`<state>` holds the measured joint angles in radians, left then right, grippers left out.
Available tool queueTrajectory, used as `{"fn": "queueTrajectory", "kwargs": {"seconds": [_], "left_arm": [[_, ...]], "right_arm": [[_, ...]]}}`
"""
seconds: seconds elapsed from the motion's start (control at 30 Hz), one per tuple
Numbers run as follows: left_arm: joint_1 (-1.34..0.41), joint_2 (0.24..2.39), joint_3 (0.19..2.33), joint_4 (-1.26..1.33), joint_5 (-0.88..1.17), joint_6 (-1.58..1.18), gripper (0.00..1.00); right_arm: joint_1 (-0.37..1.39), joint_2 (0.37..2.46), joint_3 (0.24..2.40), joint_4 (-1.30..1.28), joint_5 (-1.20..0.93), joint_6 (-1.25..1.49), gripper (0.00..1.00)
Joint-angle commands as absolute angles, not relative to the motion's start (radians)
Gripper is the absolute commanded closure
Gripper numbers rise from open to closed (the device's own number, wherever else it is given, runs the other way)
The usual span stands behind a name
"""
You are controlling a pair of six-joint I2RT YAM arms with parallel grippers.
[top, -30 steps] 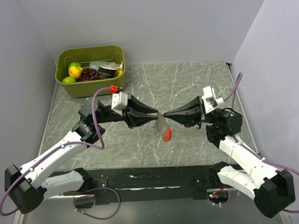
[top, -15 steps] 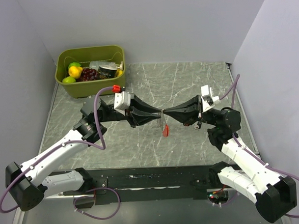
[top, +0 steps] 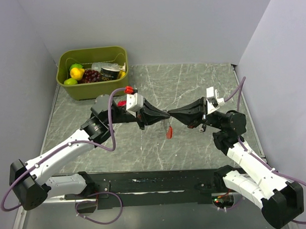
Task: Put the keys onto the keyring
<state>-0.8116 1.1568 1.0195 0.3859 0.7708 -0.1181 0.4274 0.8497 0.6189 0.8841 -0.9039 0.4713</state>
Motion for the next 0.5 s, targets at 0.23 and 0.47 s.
{"fn": "queueTrajectory", "kwargs": {"seconds": [0.23, 0.47], "left_arm": [[-0.813, 1.12, 1.071, 0.282, 0.657, -0.011, 0.98], [-0.81, 1.051, 1.046, 0.233, 0.555, 0.06, 0.72]], "right_arm": [[0.428, 0.831, 0.615, 0.956, -0.923, 0.482, 1.0], [0.426, 0.827, 0.609, 0.951, -0.93, 0.482, 1.0]]}}
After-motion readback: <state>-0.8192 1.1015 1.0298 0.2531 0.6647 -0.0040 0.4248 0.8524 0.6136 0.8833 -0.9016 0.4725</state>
